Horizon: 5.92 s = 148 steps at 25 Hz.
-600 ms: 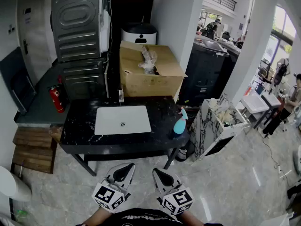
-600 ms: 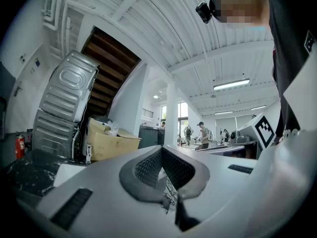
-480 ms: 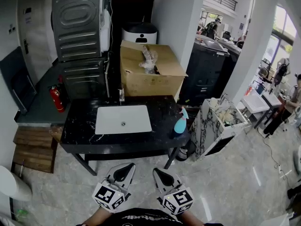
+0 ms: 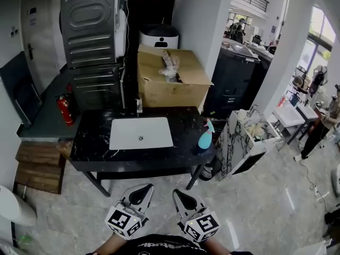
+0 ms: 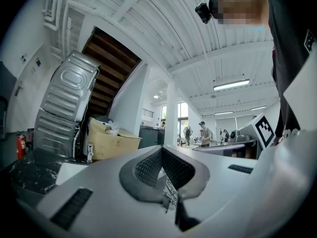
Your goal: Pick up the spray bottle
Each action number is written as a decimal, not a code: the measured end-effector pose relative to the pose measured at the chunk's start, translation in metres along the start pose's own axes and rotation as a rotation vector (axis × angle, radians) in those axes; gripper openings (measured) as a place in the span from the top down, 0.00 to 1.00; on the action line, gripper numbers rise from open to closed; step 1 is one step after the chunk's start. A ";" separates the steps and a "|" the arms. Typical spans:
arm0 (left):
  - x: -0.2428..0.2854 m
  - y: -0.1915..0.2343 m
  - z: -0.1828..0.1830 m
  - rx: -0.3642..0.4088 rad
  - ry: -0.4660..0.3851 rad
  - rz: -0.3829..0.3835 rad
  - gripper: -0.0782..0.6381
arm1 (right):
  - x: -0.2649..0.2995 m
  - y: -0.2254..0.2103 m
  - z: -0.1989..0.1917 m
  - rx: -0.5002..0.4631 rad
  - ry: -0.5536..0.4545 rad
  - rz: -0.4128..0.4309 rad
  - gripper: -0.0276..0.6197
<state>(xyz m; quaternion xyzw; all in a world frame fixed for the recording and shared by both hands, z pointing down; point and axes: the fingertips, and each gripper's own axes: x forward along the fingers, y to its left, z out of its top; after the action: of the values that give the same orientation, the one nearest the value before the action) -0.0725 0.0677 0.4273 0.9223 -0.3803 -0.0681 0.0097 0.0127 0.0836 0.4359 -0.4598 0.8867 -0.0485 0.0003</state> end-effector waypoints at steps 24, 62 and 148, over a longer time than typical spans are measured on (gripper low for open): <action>-0.036 0.039 -0.014 -0.058 -0.004 -0.026 0.87 | 0.020 0.033 -0.015 -0.002 0.017 -0.069 0.90; 0.285 0.190 -0.021 0.003 0.032 -0.025 0.87 | 0.238 -0.242 0.041 0.027 -0.045 0.002 0.90; 0.302 0.231 -0.019 0.000 0.017 -0.051 0.87 | 0.269 -0.258 0.040 -0.065 0.013 -0.108 0.81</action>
<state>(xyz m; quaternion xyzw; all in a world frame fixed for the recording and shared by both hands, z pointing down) -0.0203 -0.3095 0.4264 0.9323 -0.3565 -0.0606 0.0110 0.0702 -0.2867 0.4303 -0.5065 0.8617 -0.0225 -0.0228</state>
